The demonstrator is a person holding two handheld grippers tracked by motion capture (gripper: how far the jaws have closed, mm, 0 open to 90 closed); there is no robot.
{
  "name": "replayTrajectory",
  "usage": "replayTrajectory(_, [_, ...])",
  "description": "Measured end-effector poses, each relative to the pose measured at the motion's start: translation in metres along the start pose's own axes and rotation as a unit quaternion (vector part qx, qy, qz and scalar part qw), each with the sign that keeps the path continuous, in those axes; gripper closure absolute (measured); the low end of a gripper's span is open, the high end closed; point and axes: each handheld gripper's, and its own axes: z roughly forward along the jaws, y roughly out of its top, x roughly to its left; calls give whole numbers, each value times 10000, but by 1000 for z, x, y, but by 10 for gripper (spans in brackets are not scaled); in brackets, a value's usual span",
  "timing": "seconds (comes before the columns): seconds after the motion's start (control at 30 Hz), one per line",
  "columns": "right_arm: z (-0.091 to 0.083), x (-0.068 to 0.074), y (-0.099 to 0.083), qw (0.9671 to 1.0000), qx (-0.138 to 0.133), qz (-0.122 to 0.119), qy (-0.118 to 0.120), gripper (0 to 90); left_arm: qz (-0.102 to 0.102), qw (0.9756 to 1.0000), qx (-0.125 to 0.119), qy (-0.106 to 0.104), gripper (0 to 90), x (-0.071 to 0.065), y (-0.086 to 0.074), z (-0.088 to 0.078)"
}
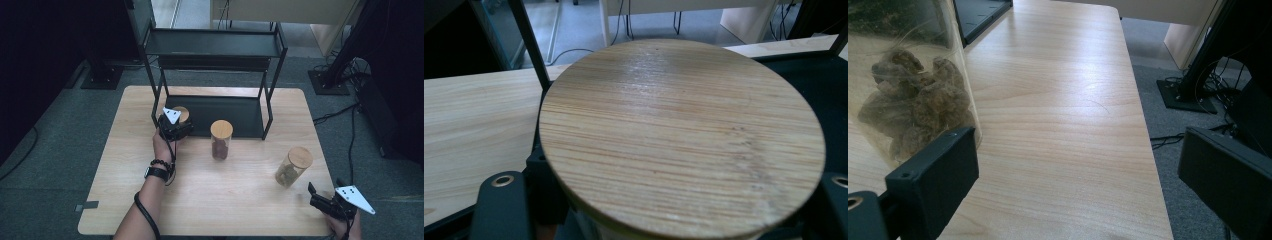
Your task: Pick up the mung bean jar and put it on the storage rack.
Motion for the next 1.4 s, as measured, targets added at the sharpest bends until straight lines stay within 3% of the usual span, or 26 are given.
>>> replayTrajectory(0.43, [1, 0, 0, 10000, 14, -17, 33, 27, 1, 10000, 44, 64, 256, -2, 4, 21])
replayTrajectory(0.83, [1, 0, 0, 10000, 19, -13, 21, 27, -179, 9997, 81, 156, 256, 4, 5, 37])
replayTrajectory(1.1, [1, 0, 0, 10000, 34, -10, 2, 27, -145, 9996, 139, 188, 256, 4, 4, 48])
replayTrajectory(1.27, [1, 0, 0, 10000, 52, -22, 0, 27, -194, 9995, 95, 217, 256, 5, -1, 50])
replayTrajectory(1.33, [1, 0, 0, 10000, 54, -20, -4, 27, -352, 9992, 61, 174, 256, 8, -1, 50])
replayTrajectory(1.4, [1, 1, 0, 10000, 62, -27, -5, 26, -283, 9994, 75, 174, 255, 7, -2, 51])
